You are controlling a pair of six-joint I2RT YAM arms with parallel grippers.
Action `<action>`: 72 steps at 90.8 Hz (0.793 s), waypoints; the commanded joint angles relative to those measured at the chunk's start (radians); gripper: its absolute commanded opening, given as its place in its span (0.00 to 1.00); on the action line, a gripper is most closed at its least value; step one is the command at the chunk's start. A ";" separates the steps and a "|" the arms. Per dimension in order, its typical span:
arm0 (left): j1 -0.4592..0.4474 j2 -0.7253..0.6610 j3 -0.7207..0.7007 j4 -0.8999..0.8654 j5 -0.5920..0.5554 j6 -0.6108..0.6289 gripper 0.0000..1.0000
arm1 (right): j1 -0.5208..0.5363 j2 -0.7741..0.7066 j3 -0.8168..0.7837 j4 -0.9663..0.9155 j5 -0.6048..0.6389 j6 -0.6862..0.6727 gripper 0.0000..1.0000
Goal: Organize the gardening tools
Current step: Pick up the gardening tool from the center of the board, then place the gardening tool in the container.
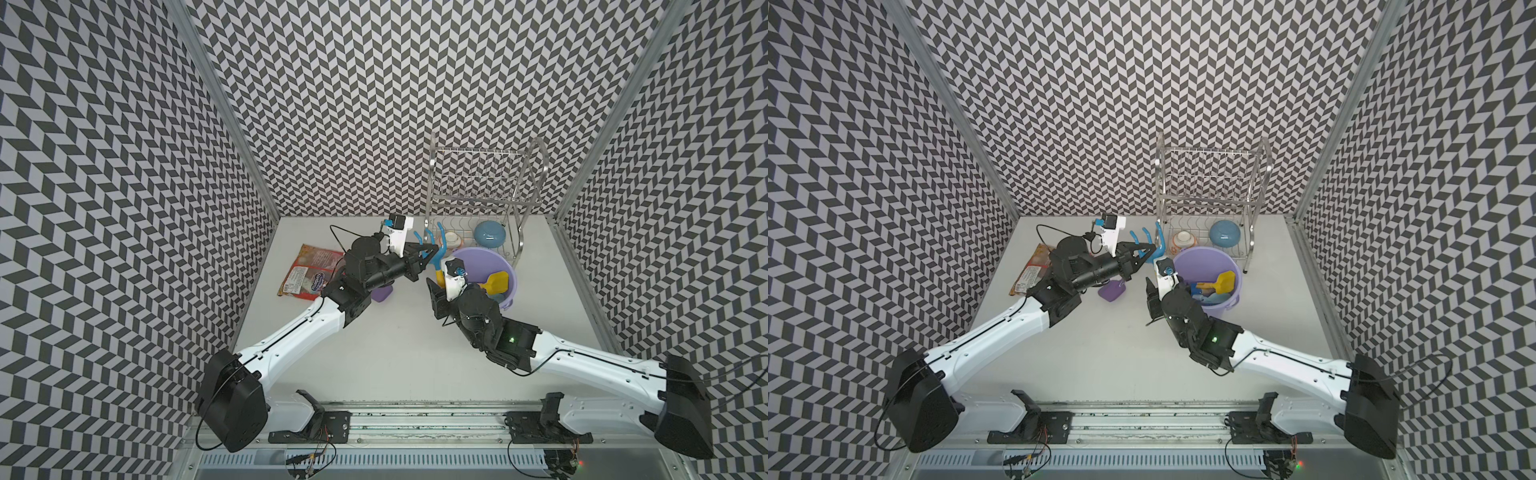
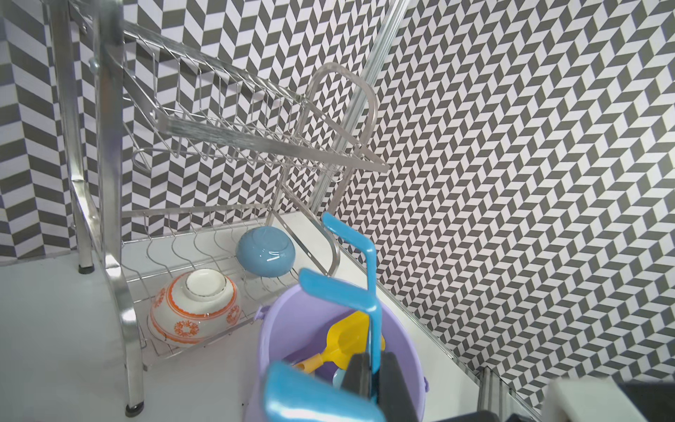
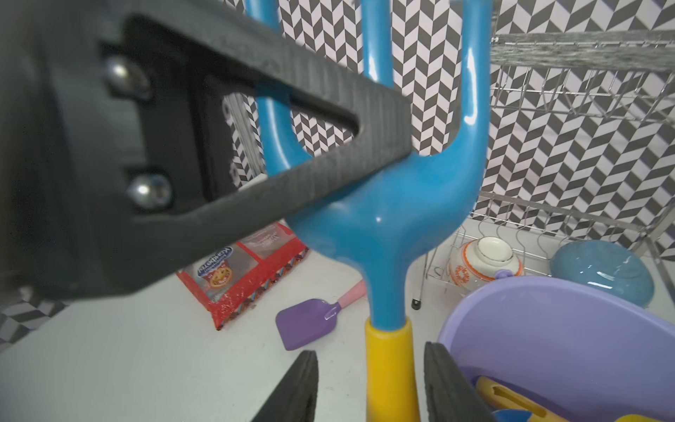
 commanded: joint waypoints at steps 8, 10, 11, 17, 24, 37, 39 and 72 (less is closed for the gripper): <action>-0.028 0.024 0.083 0.124 -0.043 0.098 0.00 | 0.002 -0.082 -0.020 -0.004 0.080 0.028 0.69; -0.033 0.029 0.089 0.134 -0.055 0.110 0.00 | 0.001 -0.092 -0.025 -0.007 0.090 0.036 0.71; -0.036 0.031 0.092 0.138 -0.061 0.117 0.00 | 0.001 -0.095 -0.027 -0.008 0.095 0.038 0.73; -0.053 0.049 0.110 0.166 -0.096 0.158 0.00 | -0.008 -0.124 -0.045 -0.012 0.133 0.061 0.80; -0.073 0.080 0.135 0.189 -0.131 0.195 0.00 | -0.027 -0.152 -0.067 -0.022 0.172 0.091 0.90; -0.116 0.157 0.185 0.204 -0.192 0.262 0.00 | -0.089 -0.199 -0.070 -0.131 0.236 0.203 1.00; -0.122 0.173 0.191 0.205 -0.200 0.270 0.00 | -0.099 -0.207 -0.072 -0.148 0.239 0.217 1.00; -0.200 0.384 0.209 0.330 -0.315 0.388 0.00 | -0.232 -0.353 -0.164 -0.242 0.299 0.377 1.00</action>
